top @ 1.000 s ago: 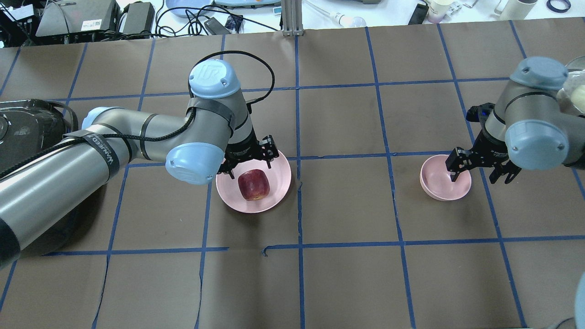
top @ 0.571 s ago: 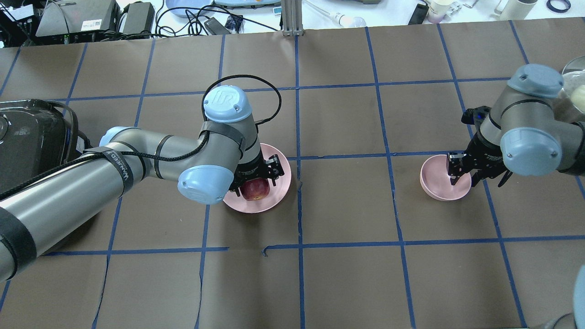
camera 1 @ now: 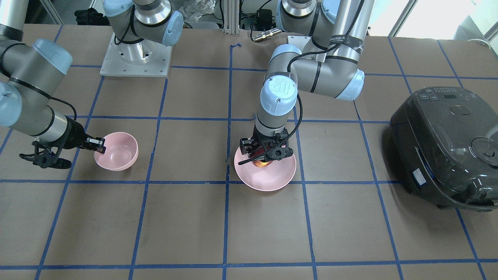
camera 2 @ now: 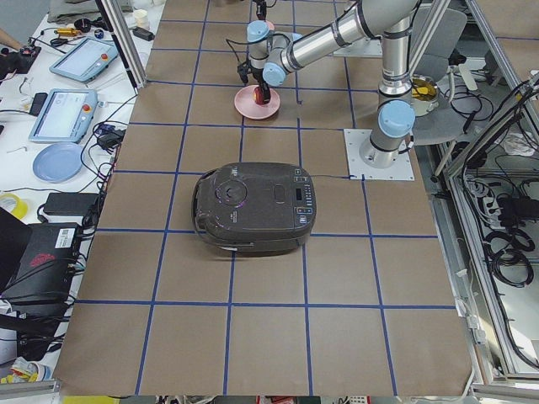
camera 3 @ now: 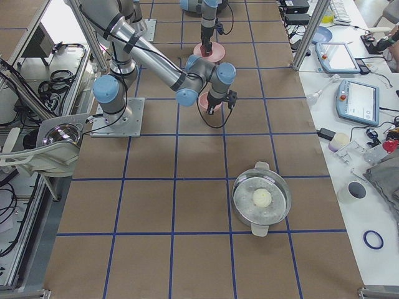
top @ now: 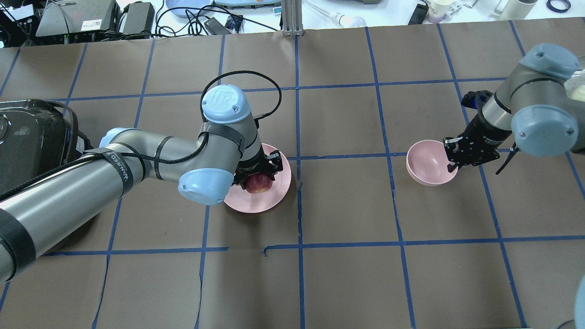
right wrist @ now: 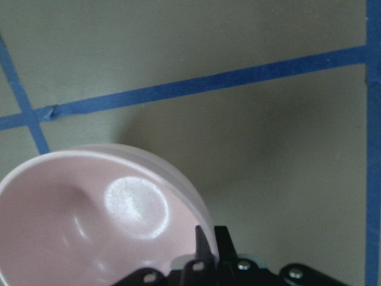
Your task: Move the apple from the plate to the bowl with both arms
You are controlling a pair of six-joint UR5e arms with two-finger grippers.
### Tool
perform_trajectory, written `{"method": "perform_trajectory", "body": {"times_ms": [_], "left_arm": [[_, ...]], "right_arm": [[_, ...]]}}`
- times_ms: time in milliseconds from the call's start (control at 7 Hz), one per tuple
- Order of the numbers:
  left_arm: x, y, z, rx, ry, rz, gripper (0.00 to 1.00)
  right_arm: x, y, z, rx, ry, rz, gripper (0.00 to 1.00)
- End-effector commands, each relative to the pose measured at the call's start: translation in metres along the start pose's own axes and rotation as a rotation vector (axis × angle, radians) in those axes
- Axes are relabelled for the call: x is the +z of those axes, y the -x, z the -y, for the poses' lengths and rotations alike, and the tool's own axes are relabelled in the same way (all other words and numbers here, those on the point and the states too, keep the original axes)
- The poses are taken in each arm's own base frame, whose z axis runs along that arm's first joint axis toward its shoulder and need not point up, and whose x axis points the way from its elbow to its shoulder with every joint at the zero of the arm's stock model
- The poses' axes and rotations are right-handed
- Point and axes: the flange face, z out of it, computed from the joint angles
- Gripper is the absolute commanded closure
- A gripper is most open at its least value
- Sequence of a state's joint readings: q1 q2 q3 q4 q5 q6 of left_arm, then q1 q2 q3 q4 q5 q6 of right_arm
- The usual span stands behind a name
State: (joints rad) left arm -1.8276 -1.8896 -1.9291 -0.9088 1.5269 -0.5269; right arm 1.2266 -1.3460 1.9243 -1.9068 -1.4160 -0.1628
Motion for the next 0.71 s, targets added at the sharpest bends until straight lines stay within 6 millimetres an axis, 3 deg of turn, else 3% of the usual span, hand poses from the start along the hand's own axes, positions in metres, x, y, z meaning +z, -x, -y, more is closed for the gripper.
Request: {"method": "perform_trajectory", "body": {"times_ms": [0, 286, 429, 571], "left_arm": [[-0.062, -0.016, 0.023, 0.023, -0.075, -0.05, 0.99], [-0.13, -0.035, 0.038, 0.007, 0.013, -0.095, 1.0], [-0.155, -0.039, 0.039, -0.002, 0.035, -0.104, 1.0], [-0.159, -0.039, 0.035, -0.018, 0.052, -0.098, 1.0]], "right_arm": [[-0.009, 0.071, -0.007, -0.037, 0.04, 0.124, 1.0], [0.038, 0.174, -0.047, -0.044, 0.091, 0.068, 1.0], [0.056, 0.188, -0.06, -0.06, 0.102, 0.058, 1.0], [0.08, 0.185, -0.067, -0.044, 0.137, 0.072, 1.0]]}}
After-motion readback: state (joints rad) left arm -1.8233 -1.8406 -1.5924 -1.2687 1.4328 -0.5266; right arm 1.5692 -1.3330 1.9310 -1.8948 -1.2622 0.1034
